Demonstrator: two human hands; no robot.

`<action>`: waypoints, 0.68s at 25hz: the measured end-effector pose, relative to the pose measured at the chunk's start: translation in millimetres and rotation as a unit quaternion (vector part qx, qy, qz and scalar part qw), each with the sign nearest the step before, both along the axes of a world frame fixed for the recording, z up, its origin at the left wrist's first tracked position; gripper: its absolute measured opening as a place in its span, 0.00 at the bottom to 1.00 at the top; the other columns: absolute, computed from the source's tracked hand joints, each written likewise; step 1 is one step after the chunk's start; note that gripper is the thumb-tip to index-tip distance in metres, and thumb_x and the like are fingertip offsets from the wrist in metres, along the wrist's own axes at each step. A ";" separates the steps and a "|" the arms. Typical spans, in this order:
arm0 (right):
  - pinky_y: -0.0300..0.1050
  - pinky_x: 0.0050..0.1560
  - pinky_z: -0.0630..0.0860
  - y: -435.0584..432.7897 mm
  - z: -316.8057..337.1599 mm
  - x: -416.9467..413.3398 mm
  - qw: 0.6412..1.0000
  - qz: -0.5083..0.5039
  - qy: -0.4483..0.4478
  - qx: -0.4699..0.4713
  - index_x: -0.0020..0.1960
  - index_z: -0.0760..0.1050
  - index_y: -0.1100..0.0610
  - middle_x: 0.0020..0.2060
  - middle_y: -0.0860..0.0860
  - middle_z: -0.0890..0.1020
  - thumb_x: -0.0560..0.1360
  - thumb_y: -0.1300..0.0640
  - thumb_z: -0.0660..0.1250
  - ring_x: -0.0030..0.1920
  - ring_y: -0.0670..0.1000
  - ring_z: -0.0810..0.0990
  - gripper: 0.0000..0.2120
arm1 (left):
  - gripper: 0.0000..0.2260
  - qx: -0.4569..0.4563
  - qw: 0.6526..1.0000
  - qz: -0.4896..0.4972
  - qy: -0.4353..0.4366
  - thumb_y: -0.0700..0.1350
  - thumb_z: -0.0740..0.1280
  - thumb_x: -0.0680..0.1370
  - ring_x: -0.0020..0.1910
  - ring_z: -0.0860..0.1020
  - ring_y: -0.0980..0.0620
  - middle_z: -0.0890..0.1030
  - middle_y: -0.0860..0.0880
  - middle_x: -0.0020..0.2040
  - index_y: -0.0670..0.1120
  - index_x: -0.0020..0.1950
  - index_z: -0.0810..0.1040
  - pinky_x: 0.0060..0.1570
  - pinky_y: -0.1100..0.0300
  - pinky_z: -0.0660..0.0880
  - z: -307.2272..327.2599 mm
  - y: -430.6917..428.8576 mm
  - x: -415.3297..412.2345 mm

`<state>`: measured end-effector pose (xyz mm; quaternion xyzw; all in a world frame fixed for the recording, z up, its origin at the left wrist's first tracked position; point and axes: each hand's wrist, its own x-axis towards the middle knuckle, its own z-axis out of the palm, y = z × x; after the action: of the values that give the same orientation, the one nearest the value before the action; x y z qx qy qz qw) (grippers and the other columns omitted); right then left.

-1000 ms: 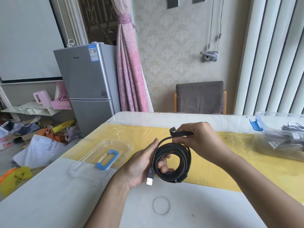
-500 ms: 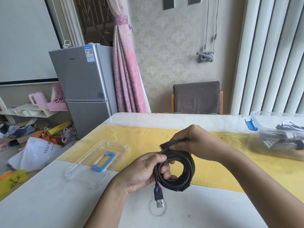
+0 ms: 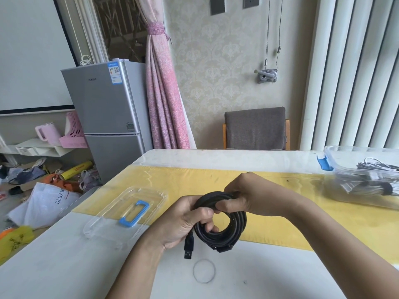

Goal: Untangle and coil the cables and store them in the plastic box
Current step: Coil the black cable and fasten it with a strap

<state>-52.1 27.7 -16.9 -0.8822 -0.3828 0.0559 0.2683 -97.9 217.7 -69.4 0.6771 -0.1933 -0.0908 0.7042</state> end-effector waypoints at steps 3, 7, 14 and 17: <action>0.45 0.32 0.58 -5.8 3.3 3.3 0.997 0.022 0.051 0.053 0.33 0.69 0.66 0.28 0.52 0.62 0.73 0.49 0.68 0.31 0.49 0.59 0.21 | 0.11 -0.020 0.999 0.033 0.008 0.51 0.71 0.67 0.37 0.81 0.49 0.77 0.49 0.29 0.45 0.31 0.77 0.47 0.57 0.77 0.7 -4.7 -1.6; 0.41 0.33 0.60 -8.7 2.1 11.1 0.990 0.027 0.093 0.107 0.37 0.75 0.66 0.28 0.50 0.66 0.75 0.50 0.68 0.31 0.48 0.62 0.19 | 0.19 -0.131 0.988 0.047 0.075 0.58 0.76 0.63 0.27 0.74 0.57 0.69 0.55 0.22 0.49 0.27 0.71 0.34 0.65 0.74 0.9 -17.1 -2.0; 0.38 0.38 0.72 -28.9 13.0 12.0 0.993 -0.051 -0.052 0.098 0.43 0.77 0.53 0.36 0.50 0.79 0.76 0.40 0.57 0.35 0.44 0.75 0.19 | 0.13 -0.153 0.962 0.217 0.066 0.46 0.62 0.76 0.23 0.63 0.55 0.60 0.52 0.23 0.43 0.34 0.66 0.26 0.67 0.72 6.0 -19.7 4.5; 0.44 0.35 0.71 -28.5 23.4 2.8 0.991 0.002 -0.032 0.131 0.41 0.78 0.54 0.35 0.57 0.79 0.76 0.52 0.66 0.33 0.50 0.71 0.08 | 0.15 -0.086 0.968 0.234 0.037 0.44 0.60 0.79 0.24 0.64 0.53 0.61 0.50 0.24 0.42 0.34 0.65 0.27 0.68 0.71 1.0 -21.1 6.5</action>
<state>-49.3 -0.8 6.5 -0.8398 -0.3972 -0.0222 0.3695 -91.4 196.6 -68.4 0.6364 -0.0104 0.0689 0.7682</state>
